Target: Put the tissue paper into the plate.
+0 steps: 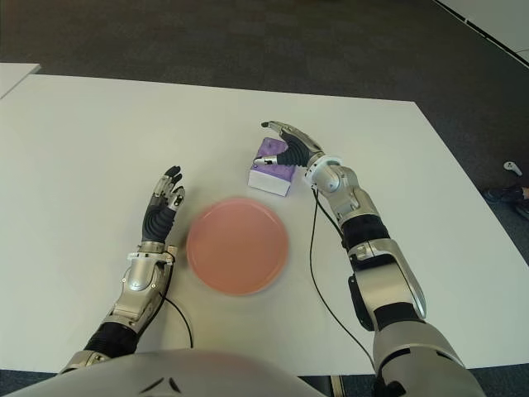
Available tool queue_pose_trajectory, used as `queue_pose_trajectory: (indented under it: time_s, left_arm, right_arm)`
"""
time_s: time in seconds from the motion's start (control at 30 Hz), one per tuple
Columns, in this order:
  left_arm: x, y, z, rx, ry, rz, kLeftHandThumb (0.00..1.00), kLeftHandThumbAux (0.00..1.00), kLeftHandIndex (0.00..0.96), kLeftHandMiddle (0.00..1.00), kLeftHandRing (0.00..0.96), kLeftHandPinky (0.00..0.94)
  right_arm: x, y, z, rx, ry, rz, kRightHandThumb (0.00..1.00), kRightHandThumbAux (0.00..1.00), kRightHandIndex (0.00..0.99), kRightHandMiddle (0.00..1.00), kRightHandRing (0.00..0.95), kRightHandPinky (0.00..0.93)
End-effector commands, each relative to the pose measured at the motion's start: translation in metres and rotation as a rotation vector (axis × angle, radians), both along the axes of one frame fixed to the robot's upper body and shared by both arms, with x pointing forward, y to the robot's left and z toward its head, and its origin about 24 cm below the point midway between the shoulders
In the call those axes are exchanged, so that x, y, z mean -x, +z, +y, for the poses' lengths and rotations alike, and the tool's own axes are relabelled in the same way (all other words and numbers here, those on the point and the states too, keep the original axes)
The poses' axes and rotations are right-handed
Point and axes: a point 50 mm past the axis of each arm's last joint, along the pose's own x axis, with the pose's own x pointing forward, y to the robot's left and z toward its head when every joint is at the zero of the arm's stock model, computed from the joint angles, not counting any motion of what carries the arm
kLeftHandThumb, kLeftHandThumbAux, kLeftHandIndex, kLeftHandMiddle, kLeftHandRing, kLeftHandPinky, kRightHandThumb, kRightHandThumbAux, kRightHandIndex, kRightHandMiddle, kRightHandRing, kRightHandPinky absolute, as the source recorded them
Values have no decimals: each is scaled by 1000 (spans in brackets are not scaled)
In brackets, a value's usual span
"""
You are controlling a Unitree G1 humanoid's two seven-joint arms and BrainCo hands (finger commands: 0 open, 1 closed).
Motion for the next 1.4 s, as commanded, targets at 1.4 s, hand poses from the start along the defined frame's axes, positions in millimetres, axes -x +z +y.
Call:
queue_pose_trajectory:
  time_s: [1.4]
  left_arm:
    - [45, -60, 16, -97, 6, 272, 0, 412, 0, 0, 0, 0]
  right_arm:
    - [19, -8, 7, 75, 134, -13, 134, 473, 0, 0, 0, 0]
